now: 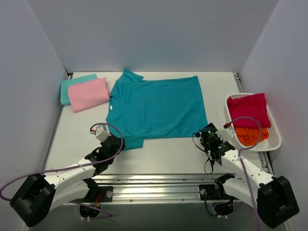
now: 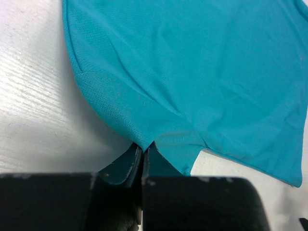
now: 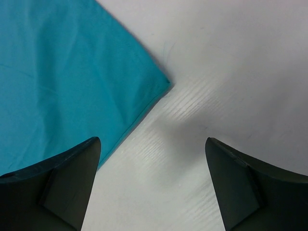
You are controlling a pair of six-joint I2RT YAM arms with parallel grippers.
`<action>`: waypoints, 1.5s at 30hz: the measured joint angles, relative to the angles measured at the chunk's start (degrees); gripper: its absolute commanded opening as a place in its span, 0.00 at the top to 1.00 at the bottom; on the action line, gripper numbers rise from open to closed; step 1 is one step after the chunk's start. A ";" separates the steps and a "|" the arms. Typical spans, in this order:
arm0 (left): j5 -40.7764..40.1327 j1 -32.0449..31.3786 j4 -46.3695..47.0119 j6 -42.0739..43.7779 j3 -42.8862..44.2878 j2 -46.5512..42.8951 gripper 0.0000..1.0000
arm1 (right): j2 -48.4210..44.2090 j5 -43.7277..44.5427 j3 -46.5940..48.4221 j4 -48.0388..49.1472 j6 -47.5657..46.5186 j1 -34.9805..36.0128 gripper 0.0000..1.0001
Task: Fold and stack the t-shirts
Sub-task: Flatten the tshirt out, then fold the tshirt
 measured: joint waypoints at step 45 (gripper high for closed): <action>2.62 1.84 -6.62 2.47 -0.35 -10.58 0.98 | -2.05 -14.47 -2.84 7.02 -6.01 -9.01 1.00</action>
